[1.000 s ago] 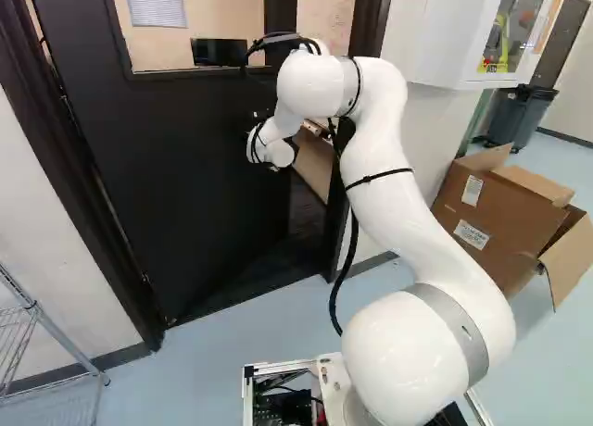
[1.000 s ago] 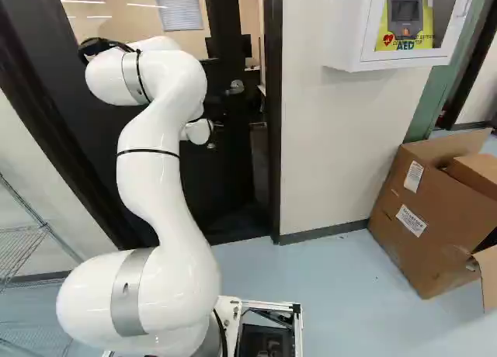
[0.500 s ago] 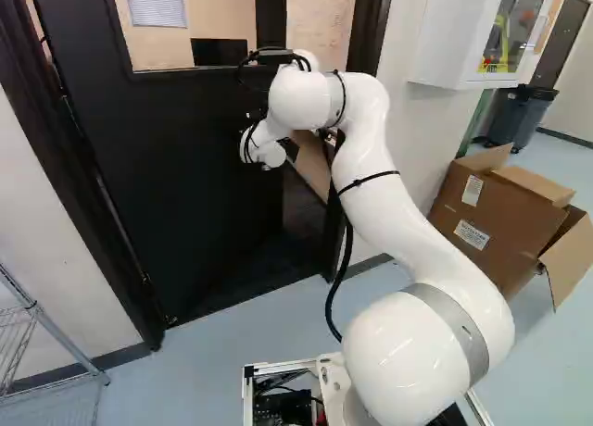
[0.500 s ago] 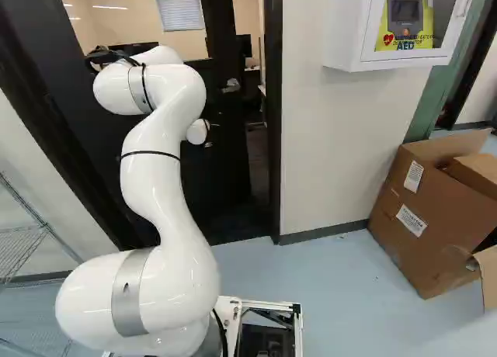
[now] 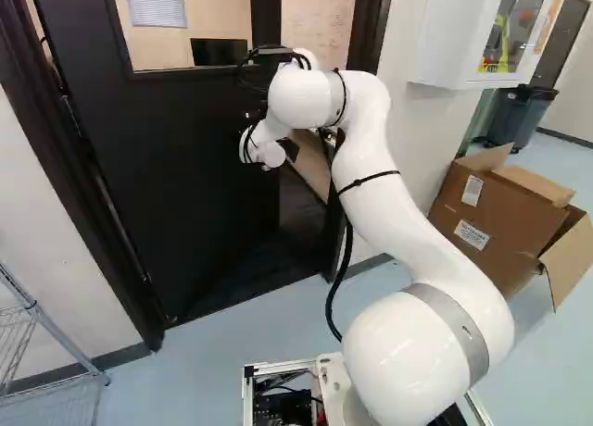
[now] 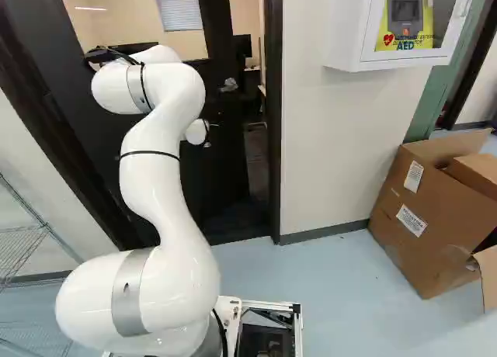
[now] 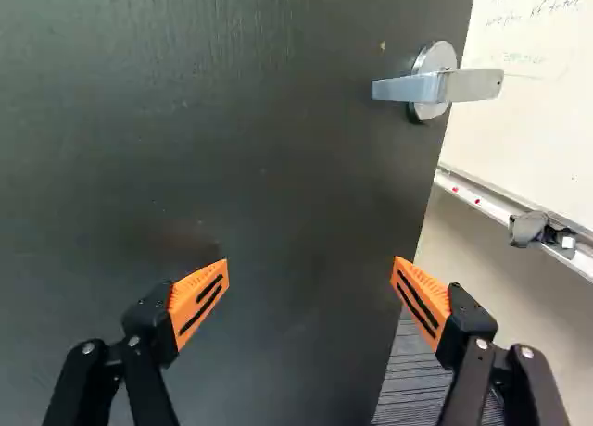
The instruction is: Open the door and move inside
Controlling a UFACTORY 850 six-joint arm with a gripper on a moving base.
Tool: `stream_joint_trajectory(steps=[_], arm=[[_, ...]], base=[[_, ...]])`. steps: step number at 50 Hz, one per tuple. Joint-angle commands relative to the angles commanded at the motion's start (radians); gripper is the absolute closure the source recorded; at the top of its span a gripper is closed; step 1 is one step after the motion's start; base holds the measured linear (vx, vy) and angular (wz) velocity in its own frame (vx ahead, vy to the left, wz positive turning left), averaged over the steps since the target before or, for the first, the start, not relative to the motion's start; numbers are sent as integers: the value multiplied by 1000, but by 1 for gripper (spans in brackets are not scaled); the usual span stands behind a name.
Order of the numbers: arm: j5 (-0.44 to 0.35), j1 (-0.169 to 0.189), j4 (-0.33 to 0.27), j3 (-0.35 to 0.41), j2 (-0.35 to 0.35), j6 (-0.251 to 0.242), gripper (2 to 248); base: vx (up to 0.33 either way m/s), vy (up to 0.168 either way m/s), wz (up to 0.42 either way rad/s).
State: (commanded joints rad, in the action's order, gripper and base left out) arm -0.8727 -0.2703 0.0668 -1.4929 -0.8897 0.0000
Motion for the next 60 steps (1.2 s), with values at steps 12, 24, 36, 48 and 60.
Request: stream_joint_trajectory(steps=[12,24,36,48,60], arm=[[0,0,0,90,63,0,3],[0,0,0,181,126,0,3],[0,10,0,260,183,0,3],[0,24,0,335,238,0,3],[0,38,0,410,293,0,3]], base=[[0,0,0],[0,0,0],[0,0,0],[0,0,0],[0,0,0]])
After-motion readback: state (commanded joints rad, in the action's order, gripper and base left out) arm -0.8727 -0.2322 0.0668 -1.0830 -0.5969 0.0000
